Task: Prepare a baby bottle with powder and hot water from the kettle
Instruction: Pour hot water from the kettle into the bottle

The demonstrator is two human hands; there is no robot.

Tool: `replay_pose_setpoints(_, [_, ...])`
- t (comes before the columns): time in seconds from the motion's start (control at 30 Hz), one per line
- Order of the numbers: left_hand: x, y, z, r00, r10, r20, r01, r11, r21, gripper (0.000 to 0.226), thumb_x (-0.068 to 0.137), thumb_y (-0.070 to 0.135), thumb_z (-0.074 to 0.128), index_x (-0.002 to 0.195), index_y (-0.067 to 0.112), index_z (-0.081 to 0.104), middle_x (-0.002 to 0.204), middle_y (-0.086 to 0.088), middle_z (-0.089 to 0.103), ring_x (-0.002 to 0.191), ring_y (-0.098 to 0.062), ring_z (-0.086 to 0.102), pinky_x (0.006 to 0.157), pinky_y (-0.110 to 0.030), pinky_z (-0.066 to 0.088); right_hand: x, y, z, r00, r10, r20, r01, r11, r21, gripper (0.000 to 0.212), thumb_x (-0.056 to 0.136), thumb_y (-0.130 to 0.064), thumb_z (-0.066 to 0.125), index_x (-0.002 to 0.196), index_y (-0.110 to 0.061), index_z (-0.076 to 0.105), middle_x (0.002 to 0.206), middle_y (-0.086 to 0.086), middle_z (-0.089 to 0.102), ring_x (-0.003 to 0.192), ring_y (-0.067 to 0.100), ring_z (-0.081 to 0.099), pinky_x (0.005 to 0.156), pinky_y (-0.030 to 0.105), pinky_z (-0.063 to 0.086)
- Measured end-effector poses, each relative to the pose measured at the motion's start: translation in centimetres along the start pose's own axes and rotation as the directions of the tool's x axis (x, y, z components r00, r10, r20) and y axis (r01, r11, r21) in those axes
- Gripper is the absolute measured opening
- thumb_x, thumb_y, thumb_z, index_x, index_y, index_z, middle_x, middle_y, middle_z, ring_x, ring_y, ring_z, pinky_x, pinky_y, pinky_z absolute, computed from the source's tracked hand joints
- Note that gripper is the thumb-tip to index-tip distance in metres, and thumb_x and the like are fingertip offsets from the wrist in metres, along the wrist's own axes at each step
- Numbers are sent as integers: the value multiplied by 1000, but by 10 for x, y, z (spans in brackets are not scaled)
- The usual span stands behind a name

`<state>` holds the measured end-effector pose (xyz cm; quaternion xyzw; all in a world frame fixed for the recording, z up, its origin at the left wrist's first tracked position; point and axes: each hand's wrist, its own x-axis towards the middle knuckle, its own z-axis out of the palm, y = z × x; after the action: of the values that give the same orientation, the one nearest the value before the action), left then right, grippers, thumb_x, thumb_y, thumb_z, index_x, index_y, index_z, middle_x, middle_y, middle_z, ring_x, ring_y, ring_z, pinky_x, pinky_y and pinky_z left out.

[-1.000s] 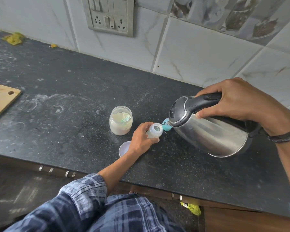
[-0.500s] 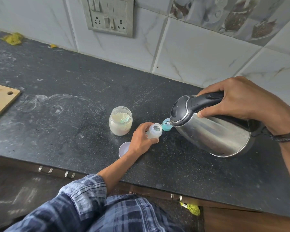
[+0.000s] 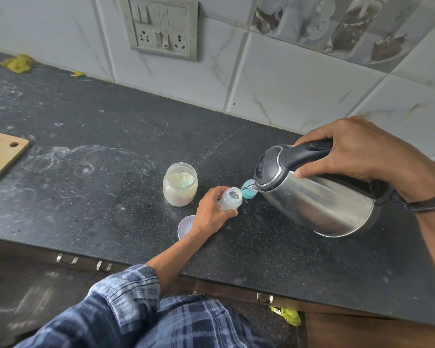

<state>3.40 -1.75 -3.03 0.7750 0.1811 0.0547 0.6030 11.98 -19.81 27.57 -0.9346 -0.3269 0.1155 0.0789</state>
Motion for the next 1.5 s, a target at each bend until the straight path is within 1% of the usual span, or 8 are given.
replay_pose_setpoints(0.3, [-1, 0, 0, 1000, 7, -1, -7, 1000, 6, 59, 72, 19, 87, 123, 29, 59, 125, 8, 61, 113, -12, 59, 100, -32, 48, -3, -4, -2, 1000, 6, -3, -6, 1000, -17, 47, 52, -76, 69, 97, -63, 71, 80, -33, 71, 84, -15, 60, 71, 28, 56])
replay_pose_setpoints(0.4, [-1, 1, 0, 1000, 6, -3, -6, 1000, 3, 59, 72, 18, 87, 123, 29, 60, 123, 9, 62, 113, -11, 60, 99, -32, 48, -3, -4, -2, 1000, 10, -11, -10, 1000, -14, 49, 51, -76, 70, 98, -62, 71, 80, -33, 71, 84, -15, 60, 73, 30, 57])
replay_pose_setpoints(0.67, [-1, 1, 0, 1000, -3, 6, 3, 1000, 0, 61, 73, 17, 87, 127, 25, 59, 125, 8, 60, 114, -11, 59, 98, -28, 46, -3, -3, -1, 1000, 14, -3, -14, 1000, -3, 40, 58, -66, 80, 97, -60, 73, 80, -31, 72, 82, -13, 61, 74, 32, 57])
replay_pose_setpoints(0.83, [-1, 0, 0, 1000, 7, -1, -7, 1000, 5, 60, 72, 18, 87, 122, 31, 57, 122, 10, 60, 113, -11, 59, 95, -25, 45, -3, -3, -2, 1000, 7, -1, -7, 1000, -7, 36, 61, -64, 82, 95, -61, 72, 78, -30, 72, 83, -13, 60, 72, 30, 57])
replay_pose_setpoints(1.03, [0, -1, 0, 1000, 0, 3, 0, 1000, 3, 61, 73, 18, 87, 126, 28, 58, 124, 9, 60, 114, -11, 59, 98, -29, 47, -5, -4, -5, 1000, -2, -1, 2, 1000, -16, 39, 58, -69, 78, 95, -62, 71, 77, -31, 71, 82, -13, 60, 66, 28, 52])
replay_pose_setpoints(1.27, [1, -2, 0, 1000, -3, 3, 3, 1000, 9, 61, 72, 18, 87, 124, 29, 57, 124, 10, 59, 115, -12, 59, 97, -27, 46, -6, -5, -10, 1000, 1, -9, -1, 1000, -19, 39, 59, -67, 80, 96, -62, 72, 78, -28, 72, 77, -5, 64, 76, 33, 58])
replay_pose_setpoints(1.37, [0, -2, 1, 1000, 2, -10, -2, 1000, 9, 62, 71, 17, 87, 125, 25, 60, 124, 8, 61, 114, -12, 60, 100, -32, 49, -5, -6, -11, 1000, -3, -12, 3, 1000, -16, 38, 60, -65, 83, 96, -62, 72, 79, -29, 72, 78, -6, 63, 77, 32, 57])
replay_pose_setpoints(1.5, [0, -1, 1, 1000, -1, -5, 1, 1000, 9, 62, 71, 17, 87, 126, 26, 60, 125, 8, 61, 115, -12, 60, 101, -33, 49, -4, -6, -11, 1000, -5, -14, 5, 1000, -16, 37, 61, -64, 83, 96, -61, 72, 79, -29, 72, 84, -15, 58, 74, 26, 54])
